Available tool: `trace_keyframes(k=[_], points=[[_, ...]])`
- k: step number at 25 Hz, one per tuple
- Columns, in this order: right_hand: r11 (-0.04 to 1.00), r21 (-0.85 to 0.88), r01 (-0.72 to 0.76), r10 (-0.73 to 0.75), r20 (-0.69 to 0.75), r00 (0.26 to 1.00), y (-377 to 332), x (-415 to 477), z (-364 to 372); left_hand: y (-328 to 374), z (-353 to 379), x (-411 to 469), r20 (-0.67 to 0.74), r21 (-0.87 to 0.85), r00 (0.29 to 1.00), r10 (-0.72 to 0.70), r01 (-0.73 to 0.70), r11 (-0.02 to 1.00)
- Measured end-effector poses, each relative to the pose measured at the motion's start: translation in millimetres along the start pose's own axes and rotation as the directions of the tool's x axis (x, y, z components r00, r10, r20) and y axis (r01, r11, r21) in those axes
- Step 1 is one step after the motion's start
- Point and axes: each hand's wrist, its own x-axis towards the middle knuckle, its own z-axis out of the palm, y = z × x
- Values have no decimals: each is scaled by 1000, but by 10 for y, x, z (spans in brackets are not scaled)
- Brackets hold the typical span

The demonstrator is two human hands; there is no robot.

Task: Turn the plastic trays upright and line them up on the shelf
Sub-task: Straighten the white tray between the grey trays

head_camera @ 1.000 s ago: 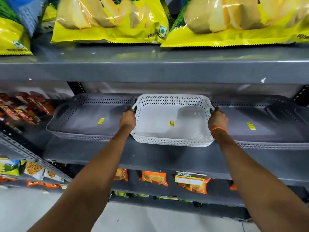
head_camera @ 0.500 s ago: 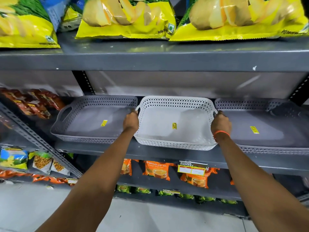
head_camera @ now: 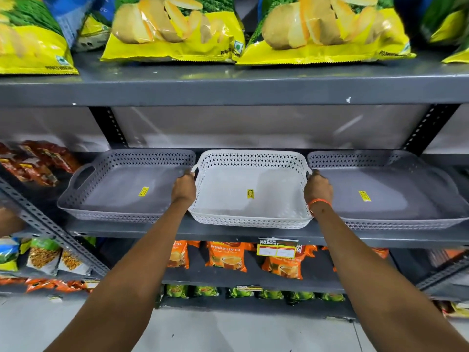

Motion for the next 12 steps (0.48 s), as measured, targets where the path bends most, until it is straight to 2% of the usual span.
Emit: trace_keyframes(k=[5, 12], points=[[1000, -14, -7, 7, 7, 1000, 19, -16, -25, 0, 22, 12, -12, -17, 1000, 12, -12, 1000], [995, -73, 68, -66, 24, 998, 88, 4, -25, -1, 23, 18, -1, -40, 1000, -10, 10, 999]])
